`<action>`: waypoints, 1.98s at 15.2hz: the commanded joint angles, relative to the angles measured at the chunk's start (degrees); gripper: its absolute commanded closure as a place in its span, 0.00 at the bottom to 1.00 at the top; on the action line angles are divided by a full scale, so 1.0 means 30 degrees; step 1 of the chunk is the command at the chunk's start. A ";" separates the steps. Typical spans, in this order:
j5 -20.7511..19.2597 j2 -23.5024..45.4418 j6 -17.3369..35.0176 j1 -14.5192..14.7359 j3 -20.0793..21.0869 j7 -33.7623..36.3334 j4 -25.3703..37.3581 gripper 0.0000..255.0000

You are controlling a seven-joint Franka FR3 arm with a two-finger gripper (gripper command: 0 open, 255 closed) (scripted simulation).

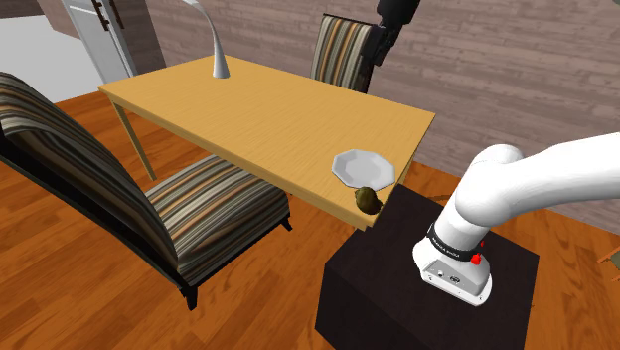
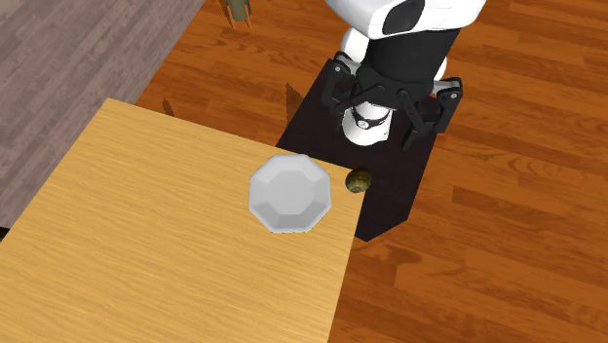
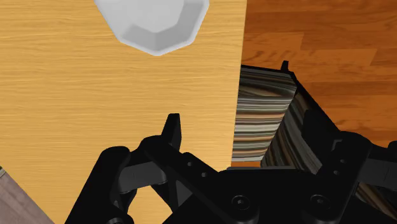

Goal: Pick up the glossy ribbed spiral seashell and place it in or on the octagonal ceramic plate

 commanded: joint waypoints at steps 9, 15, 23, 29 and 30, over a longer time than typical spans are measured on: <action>-0.0065 -0.0527 0.2005 -0.0081 0.1572 0.1536 -0.4610 0.00; 0.0114 -0.0391 0.3613 0.0034 0.2817 0.2793 -0.7713 0.00; 0.0678 0.0854 0.6191 0.0400 0.4632 0.4658 -1.1340 0.00; 0.0956 0.1962 0.8100 0.0503 0.5309 0.5269 -1.2833 0.00; 0.0972 0.2127 0.8449 0.0488 0.5351 0.5278 -1.3020 0.00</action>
